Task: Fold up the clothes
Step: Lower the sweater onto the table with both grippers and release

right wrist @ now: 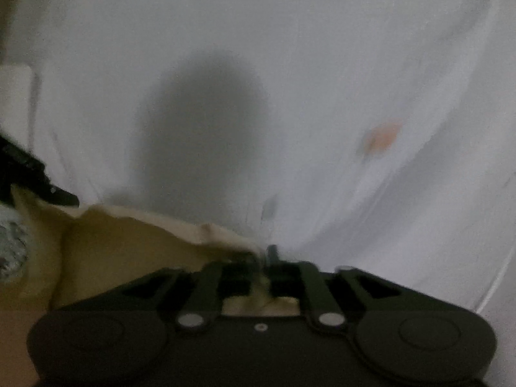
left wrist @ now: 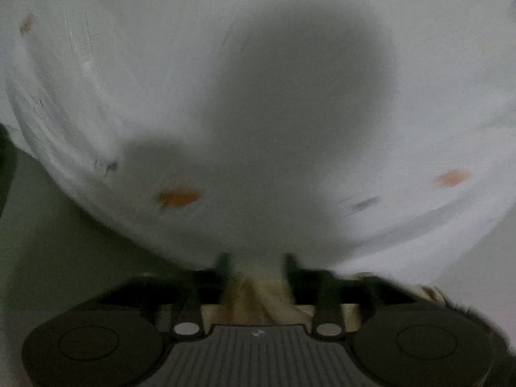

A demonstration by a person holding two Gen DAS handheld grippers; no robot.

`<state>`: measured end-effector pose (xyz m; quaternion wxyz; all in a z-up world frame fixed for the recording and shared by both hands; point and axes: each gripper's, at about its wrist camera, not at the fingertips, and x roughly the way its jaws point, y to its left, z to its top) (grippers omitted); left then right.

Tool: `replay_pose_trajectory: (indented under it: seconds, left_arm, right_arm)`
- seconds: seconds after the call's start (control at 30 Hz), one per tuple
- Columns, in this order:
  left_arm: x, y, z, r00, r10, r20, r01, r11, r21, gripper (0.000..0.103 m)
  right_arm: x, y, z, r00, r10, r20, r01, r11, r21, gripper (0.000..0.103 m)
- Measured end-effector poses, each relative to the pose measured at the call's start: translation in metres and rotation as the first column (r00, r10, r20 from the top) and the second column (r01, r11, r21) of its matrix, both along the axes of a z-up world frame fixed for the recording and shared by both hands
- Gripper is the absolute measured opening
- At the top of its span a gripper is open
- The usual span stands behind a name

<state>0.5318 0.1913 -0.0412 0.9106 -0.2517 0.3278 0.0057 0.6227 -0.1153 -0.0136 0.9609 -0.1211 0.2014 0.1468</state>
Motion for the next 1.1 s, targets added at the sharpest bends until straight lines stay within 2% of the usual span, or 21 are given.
replay_pose_trajectory:
  seconds: [0.03,0.1,0.13,0.17,0.2,0.27,0.37,0.43,0.57,0.63,0.67,0.77,0.83,0.9,0.93,0.97,1.0,1.1]
  left_arm:
    - [0.018,0.004,-0.023,0.998,0.004,-0.066,-0.002,1.0,0.025,0.056]
    - [0.036,0.012,-0.062,0.986,0.012,-0.164,-0.001,0.998,0.066,0.056]
    - [0.031,0.016,-0.08,0.981,0.011,-0.193,0.006,0.996,0.088,0.056]
    - [0.024,0.019,-0.093,0.978,0.009,-0.209,0.012,0.995,0.1,0.062]
    - [0.014,0.022,-0.105,0.974,0.008,-0.227,0.016,0.994,0.104,0.069]
    - [-0.013,0.023,-0.128,0.961,0.003,-0.275,0.024,0.995,0.094,0.07]
    - [-0.056,0.014,-0.157,0.93,-0.031,-0.366,0.064,0.995,0.08,0.07]
    - [-0.085,0.004,-0.173,0.904,-0.048,-0.426,0.085,0.994,0.069,0.07]
    - [-0.138,-0.014,-0.202,0.845,-0.079,-0.529,0.107,0.994,0.023,0.071]
    - [-0.15,-0.023,-0.203,0.845,-0.054,-0.531,0.104,0.992,0.065,0.073]
    - [-0.148,-0.028,-0.202,0.845,-0.057,-0.532,0.124,0.988,0.092,0.073]
    - [-0.146,-0.042,-0.198,0.849,-0.055,-0.526,0.162,0.974,0.16,0.074]
    - [-0.145,-0.046,-0.194,0.857,-0.071,-0.511,0.179,0.97,0.165,0.074]
    - [-0.148,-0.048,-0.188,0.867,-0.067,-0.494,0.174,0.969,0.174,0.074]
    - [-0.152,-0.051,-0.184,0.869,-0.069,-0.491,0.176,0.969,0.175,0.074]
    - [-0.162,-0.057,-0.183,0.871,-0.074,-0.486,0.181,0.967,0.179,0.074]
    - [-0.167,-0.06,-0.179,0.875,-0.073,-0.479,0.185,0.964,0.191,0.074]
    - [-0.182,-0.067,-0.168,0.891,-0.059,-0.451,0.186,0.952,0.243,0.074]
  right_arm:
    - [0.031,0.005,-0.023,0.996,-0.015,-0.086,0.015,1.0,0.003,0.023]
    - [0.059,0.007,-0.062,0.978,-0.057,-0.199,0.062,0.998,0.018,0.028]
    - [0.061,0.004,-0.077,0.969,-0.068,-0.238,0.079,0.996,0.038,0.033]
    - [0.054,-0.001,-0.091,0.961,-0.076,-0.265,0.093,0.994,0.055,0.044]
    - [0.043,-0.008,-0.102,0.954,-0.081,-0.289,0.103,0.993,0.061,0.047]
    - [0.02,-0.024,-0.123,0.935,-0.096,-0.343,0.126,0.99,0.067,0.047]
    - [-0.028,-0.055,-0.159,0.868,-0.161,-0.469,0.186,0.983,0.006,0.047]
    - [-0.07,-0.079,-0.183,0.801,-0.196,-0.566,0.215,0.976,-0.034,0.047]
    - [-0.147,-0.112,-0.219,0.684,-0.234,-0.691,0.269,0.961,-0.059,0.047]
    - [-0.175,-0.124,-0.224,0.649,-0.208,-0.732,0.287,0.958,-0.018,0.047]
    - [-0.184,-0.126,-0.226,0.644,-0.187,-0.742,0.283,0.959,0.003,0.048]
    - [-0.205,-0.123,-0.23,0.654,-0.14,-0.744,0.234,0.972,0.022,0.048]
    - [-0.216,-0.113,-0.233,0.693,-0.128,-0.71,0.173,0.985,-0.008,0.05]
    - [-0.225,-0.101,-0.234,0.735,-0.115,-0.669,0.107,0.993,-0.053,0.046]
    - [-0.228,-0.096,-0.233,0.755,-0.105,-0.647,0.074,0.994,-0.074,0.04]
    - [-0.232,-0.093,-0.231,0.771,-0.075,-0.632,0.037,0.997,-0.073,0.014]
    - [-0.233,-0.094,-0.226,0.78,-0.056,-0.623,0.014,0.997,-0.072,0.002]
    - [-0.231,-0.107,-0.21,0.818,-0.078,-0.569,0.01,0.993,-0.121,0.002]
